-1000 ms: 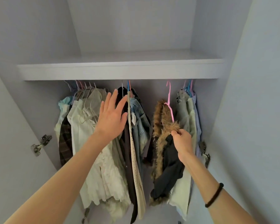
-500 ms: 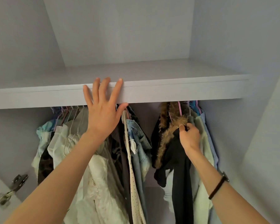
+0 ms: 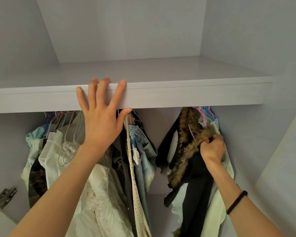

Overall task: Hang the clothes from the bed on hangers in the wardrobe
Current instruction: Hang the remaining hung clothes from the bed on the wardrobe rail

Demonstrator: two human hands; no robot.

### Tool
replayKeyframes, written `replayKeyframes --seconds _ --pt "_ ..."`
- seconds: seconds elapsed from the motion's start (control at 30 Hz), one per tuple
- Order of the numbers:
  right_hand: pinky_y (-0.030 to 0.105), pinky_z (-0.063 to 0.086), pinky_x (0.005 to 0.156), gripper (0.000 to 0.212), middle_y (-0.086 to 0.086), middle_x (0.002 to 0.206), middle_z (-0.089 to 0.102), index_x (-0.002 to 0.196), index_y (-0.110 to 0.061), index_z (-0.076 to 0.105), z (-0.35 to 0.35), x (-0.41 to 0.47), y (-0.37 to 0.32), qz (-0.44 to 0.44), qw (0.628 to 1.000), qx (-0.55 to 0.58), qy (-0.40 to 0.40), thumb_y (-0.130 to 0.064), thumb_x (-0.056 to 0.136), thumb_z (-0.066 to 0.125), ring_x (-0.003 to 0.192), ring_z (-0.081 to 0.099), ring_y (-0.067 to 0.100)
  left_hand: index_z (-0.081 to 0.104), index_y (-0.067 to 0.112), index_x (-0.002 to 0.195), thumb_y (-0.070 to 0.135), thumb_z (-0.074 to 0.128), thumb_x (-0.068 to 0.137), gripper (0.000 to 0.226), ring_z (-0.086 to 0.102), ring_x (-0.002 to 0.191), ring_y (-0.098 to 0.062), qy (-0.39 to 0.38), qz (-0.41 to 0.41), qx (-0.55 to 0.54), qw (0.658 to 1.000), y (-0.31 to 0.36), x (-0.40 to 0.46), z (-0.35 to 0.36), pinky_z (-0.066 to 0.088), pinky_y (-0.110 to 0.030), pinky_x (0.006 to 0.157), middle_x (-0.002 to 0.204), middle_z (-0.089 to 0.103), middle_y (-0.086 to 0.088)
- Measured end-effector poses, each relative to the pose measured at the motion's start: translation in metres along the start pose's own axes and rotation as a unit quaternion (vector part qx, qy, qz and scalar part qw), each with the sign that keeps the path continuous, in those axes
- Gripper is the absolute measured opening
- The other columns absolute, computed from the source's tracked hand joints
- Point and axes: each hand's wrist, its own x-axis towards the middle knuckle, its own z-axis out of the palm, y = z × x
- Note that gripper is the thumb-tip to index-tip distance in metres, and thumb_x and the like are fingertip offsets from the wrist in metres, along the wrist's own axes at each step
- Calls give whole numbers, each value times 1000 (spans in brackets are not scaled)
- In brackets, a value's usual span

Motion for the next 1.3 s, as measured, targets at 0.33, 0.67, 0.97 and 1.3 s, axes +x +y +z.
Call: replayKeyframes --seconds 0.33,0.67,0.97,1.3 --pt "45 38 95 41 22 128 47 127 0 45 -12 -25 0 -140 975 -161 -56 -16 90 52 117 45 39 26 22 145 45 43 92 60 17 137 -38 -91 -29 -19 995 10 3 -23 8 -61 109 145 30 -17" --pt "49 15 113 60 14 149 30 143 -12 30 -2 -149 9 -438 806 -325 -229 -41 94 46 139 24 29 33 27 142 49 32 91 56 9 143 -29 -231 -185 -12 955 22 -154 -124 5 -54 112 151 25 -8" --pt "36 8 116 58 5 154 20 148 -16 18 -11 -356 -21 -633 602 -98 -476 -40 98 36 143 14 17 40 22 138 50 28 90 57 29 135 -37 -293 -380 169 861 -11 -299 -334 19 -59 106 143 40 -13" --pt "35 2 114 60 2 153 25 146 -21 24 -112 -632 54 -677 374 16 -634 -41 94 46 142 17 19 42 22 131 45 37 85 52 50 120 -39 -286 -580 317 694 71 -485 -604 44 -55 91 128 55 -15"
